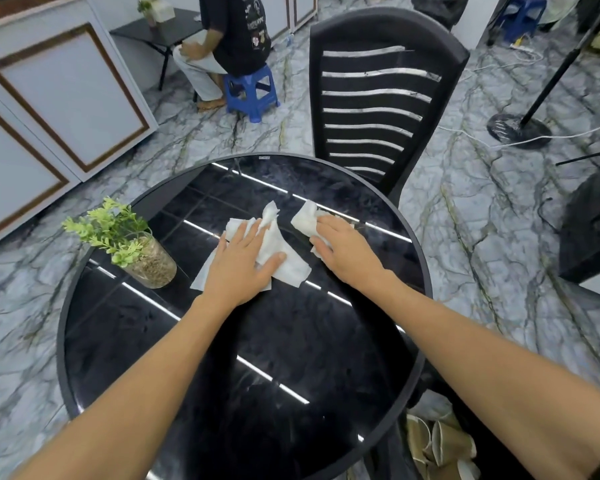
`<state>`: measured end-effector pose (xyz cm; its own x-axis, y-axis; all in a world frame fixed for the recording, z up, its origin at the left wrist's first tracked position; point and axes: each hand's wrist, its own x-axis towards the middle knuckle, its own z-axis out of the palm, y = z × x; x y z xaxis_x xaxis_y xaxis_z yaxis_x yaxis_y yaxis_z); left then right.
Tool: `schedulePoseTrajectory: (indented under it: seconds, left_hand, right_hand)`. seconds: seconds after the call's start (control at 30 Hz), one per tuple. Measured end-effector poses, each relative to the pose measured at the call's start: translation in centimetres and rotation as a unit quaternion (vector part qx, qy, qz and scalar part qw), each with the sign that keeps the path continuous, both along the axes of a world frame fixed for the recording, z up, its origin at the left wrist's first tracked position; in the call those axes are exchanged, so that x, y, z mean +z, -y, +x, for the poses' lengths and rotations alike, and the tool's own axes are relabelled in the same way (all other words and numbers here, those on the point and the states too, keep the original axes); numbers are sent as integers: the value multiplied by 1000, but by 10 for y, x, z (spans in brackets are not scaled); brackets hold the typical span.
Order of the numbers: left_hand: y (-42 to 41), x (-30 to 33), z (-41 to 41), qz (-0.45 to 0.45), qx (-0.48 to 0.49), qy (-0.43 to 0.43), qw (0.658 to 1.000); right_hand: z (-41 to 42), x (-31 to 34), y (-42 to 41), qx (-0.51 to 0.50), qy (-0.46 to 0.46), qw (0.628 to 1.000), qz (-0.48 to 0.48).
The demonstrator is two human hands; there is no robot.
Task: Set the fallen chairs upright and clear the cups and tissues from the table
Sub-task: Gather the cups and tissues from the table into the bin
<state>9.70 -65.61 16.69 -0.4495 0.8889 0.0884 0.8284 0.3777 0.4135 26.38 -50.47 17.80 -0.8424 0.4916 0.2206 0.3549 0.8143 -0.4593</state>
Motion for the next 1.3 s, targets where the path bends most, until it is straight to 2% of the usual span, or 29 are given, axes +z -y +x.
schedulePoseTrajectory:
  seconds: [0.2, 0.5, 0.7, 0.87, 1.07, 1.23, 1.3]
  left_hand:
    - [10, 4, 21, 68, 12, 53, 996]
    - [14, 32, 108, 65, -5, 84, 994]
    - [-14, 46, 215, 101, -128, 74, 984]
    - [-37, 28, 314, 104, -219, 70, 968]
    - [-30, -33, 392, 52, -286, 80, 953]
    - [-6, -96, 419, -119, -262, 123, 950]
    - [5, -116, 425, -161, -258, 135, 943]
  right_hand:
    - [28, 5, 9, -19, 6, 1000, -9]
    - [127, 15, 15, -60, -18, 998, 4]
    - [237, 15, 17, -114, -11, 993, -21]
    - [345, -6, 32, -177, 28, 983, -39]
    - [438, -63, 67, -238, 98, 963, -86]
    - [472, -105, 93, -249, 143, 950, -125]
    - [478, -115, 98, -251, 153, 947, -128]
